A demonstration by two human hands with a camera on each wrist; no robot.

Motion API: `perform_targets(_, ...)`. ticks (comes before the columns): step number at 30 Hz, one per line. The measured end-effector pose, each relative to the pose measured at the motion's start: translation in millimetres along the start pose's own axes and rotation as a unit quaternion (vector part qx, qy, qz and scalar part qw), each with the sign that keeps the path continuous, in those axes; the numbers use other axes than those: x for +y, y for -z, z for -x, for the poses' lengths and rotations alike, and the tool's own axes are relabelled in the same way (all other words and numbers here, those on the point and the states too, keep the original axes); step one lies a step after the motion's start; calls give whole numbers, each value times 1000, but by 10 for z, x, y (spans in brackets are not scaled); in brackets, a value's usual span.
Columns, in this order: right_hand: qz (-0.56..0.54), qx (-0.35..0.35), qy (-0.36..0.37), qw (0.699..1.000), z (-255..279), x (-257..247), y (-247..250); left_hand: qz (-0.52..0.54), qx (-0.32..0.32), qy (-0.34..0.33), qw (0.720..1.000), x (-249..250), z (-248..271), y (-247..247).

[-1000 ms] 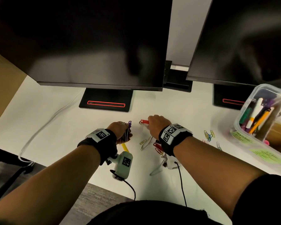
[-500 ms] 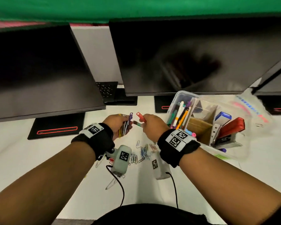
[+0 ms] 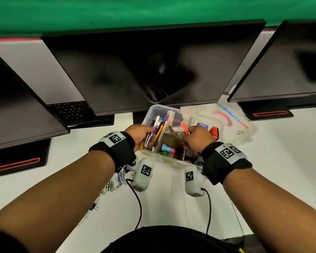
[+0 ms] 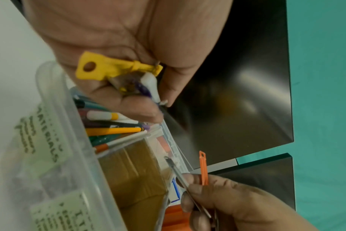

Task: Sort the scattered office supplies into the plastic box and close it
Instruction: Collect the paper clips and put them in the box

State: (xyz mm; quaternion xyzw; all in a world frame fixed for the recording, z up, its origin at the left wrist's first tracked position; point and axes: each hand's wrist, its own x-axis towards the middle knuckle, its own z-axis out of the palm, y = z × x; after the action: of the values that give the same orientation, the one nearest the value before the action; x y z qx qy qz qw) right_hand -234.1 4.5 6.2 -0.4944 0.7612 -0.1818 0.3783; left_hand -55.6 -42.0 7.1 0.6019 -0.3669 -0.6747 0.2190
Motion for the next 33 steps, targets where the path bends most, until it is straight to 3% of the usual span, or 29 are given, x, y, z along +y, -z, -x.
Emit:
perform_targets(13, -4, -16, -42, 999, -269, 51, 152, -84, -1, -5, 996, 184, -65, -516)
perform_targets(17, -11, 11, -36, 999, -389, -54, 187, 15, -44, -14, 999, 362, -74, -720)
perform_targets(21, -95, -3, -43, 995, -432, -122, 230, 73, -60, -17, 995, 440, -74, -778)
perform_targets(29, -116, -63, 8, 991, -252, -304, -2, -9, -19, -28, 999, 258, 51, -161)
perform_targets(33, -63, -82, 121, 987, 0, -654, -413, -71, 28, -28, 997, 30, 159, 470)
